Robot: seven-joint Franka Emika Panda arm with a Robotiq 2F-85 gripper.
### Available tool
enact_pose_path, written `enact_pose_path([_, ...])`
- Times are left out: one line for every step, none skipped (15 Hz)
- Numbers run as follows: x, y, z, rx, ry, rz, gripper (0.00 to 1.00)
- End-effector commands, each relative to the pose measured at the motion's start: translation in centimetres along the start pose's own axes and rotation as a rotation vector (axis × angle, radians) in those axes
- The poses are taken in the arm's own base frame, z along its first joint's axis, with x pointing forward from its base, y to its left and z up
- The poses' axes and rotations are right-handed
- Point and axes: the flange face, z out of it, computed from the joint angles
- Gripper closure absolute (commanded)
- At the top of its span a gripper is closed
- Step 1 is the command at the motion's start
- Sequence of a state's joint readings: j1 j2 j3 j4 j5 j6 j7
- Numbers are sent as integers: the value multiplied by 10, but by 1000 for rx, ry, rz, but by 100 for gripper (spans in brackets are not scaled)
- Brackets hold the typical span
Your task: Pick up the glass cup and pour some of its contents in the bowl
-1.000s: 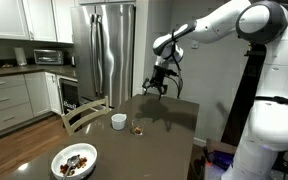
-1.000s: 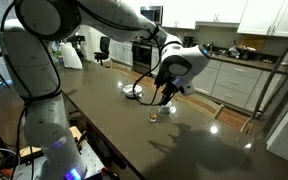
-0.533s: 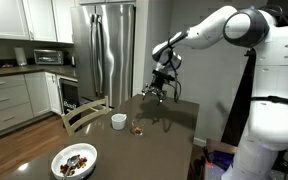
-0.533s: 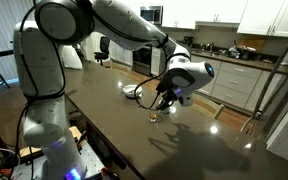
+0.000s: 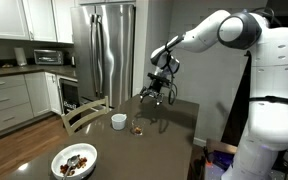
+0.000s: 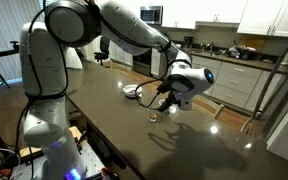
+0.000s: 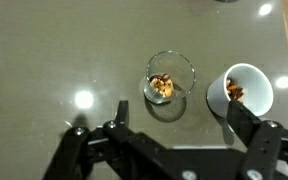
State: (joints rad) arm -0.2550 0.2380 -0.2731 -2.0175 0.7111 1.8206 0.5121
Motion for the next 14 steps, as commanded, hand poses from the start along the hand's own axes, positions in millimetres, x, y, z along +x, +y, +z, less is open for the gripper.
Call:
enact_pose_path([31, -12, 20, 47, -16, 192, 0])
enact_pose_path([39, -13, 25, 66, -20, 242, 0])
enact_pose_path([46, -15, 29, 80, -29, 275, 0])
enact_pose_path([52, -16, 32, 93, -41, 302, 0])
enact_pose_path([58, -18, 33, 100, -62, 319, 0])
enact_pose_path([64, -18, 33, 105, -94, 342, 0])
enact_pose_path([70, -18, 31, 111, -139, 367, 0])
enact_pose_path([75, -18, 29, 121, -173, 389, 0])
enact_pose_path([81, -16, 25, 129, -213, 411, 0])
enact_pose_path([87, -13, 22, 135, -260, 436, 0])
enact_pose_path([93, -9, 20, 138, -300, 463, 0])
enact_pose_path([99, -5, 18, 144, -340, 492, 0])
enact_pose_path([105, 2, 17, 153, -380, 522, 0])
enact_pose_path([111, 7, 16, 162, -414, 547, 0])
